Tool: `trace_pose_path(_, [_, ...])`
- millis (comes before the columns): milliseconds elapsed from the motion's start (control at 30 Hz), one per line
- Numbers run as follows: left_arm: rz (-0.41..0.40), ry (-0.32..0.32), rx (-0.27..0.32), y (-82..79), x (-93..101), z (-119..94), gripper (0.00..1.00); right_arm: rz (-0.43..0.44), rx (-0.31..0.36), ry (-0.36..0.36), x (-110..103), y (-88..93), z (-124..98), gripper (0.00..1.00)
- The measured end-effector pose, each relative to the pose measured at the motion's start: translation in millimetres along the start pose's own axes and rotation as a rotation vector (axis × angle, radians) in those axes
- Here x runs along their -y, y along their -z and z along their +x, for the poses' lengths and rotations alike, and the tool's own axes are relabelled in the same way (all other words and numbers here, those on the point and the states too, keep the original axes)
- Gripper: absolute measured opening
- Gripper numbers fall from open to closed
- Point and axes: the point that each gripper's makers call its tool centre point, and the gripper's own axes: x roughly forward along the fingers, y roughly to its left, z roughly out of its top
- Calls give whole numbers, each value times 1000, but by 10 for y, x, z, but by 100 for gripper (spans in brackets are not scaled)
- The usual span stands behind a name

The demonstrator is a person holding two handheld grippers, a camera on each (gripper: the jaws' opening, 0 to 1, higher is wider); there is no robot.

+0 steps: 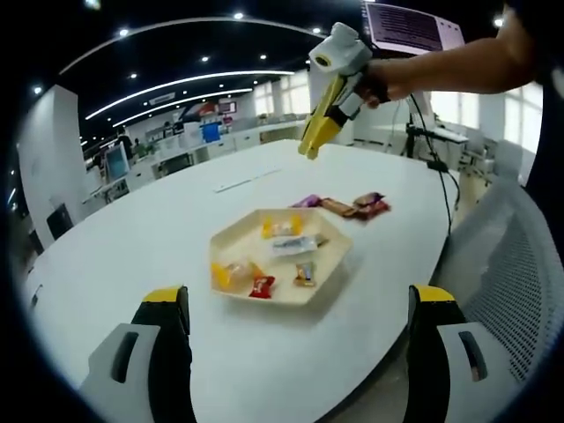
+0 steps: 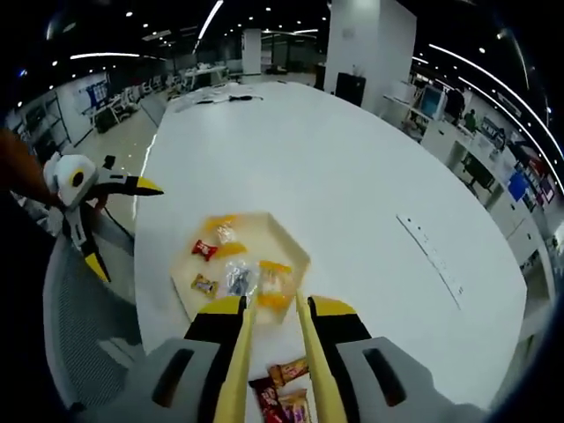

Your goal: Place the target food into the container with the food tongs after gripping and lifting it, then release it inside without dropping or visibly crushing the food.

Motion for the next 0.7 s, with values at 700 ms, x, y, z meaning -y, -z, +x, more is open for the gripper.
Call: trace_pose_path(700, [-12,8,-43,89,12,26,99,17,13,7,185,814,-510,27])
